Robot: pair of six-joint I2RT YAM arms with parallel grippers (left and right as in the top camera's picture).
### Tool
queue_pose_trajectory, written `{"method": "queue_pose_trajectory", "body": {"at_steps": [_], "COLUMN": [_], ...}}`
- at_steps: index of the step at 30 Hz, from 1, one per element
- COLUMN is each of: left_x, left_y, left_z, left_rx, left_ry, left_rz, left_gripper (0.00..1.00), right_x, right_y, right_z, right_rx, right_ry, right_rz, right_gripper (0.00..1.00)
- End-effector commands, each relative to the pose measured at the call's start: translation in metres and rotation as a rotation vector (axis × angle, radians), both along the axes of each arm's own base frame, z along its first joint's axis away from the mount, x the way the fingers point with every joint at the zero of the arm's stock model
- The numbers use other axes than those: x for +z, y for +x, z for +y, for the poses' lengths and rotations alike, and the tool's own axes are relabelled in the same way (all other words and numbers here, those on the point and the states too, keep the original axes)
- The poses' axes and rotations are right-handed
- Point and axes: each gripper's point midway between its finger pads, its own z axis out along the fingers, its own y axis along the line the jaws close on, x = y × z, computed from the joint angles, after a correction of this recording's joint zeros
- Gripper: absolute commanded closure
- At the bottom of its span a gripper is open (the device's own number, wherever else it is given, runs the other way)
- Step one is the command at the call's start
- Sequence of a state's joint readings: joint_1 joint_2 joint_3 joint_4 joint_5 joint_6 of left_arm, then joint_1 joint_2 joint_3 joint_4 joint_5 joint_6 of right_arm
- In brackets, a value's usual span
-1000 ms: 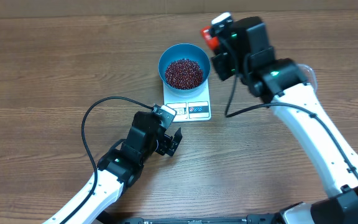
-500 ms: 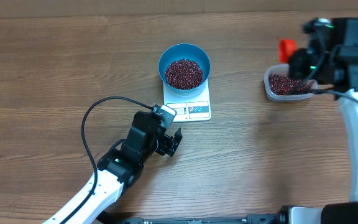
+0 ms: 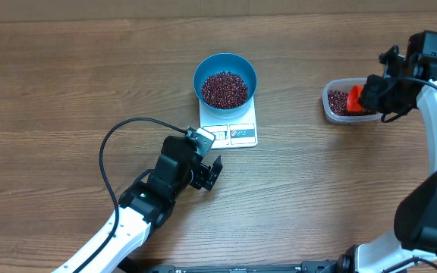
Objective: Scoop item into bowl and weigh 150g on scale
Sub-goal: 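Lift the scoop away and return the right gripper to the tub, then scoop a few beans from the tub with the right gripper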
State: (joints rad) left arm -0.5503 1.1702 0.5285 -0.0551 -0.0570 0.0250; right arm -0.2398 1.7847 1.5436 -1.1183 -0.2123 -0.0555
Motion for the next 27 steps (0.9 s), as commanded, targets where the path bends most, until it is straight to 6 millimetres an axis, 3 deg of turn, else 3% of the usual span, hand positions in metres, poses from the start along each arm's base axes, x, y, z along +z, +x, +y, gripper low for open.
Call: {"method": "queue_pose_trajectory", "body": {"at_steps": [1,6,27], "left_x": [-0.004,-0.004,-0.004], "left_y": [-0.001,-0.001,-0.002], "left_z": [-0.001,-0.001,-0.001], "left_rx": [0.005,0.005,0.005], "left_ry": [-0.003,-0.003,-0.003], "left_rz": [0.013,0.013,0.013], "left_gripper": [0.0,0.0,0.0], "right_x": [-0.004,-0.019,-0.052], "right_y": [0.008,0.017,0.022], "right_z": [-0.01,-0.024,-0.024], "right_rx": [-0.016,-0.033,-0.022], "right_ry": [-0.037,-0.103,-0.088], "right_rz": [-0.002,0.012,0.067], "right_gripper": [0.96,0.96,0.96]}}
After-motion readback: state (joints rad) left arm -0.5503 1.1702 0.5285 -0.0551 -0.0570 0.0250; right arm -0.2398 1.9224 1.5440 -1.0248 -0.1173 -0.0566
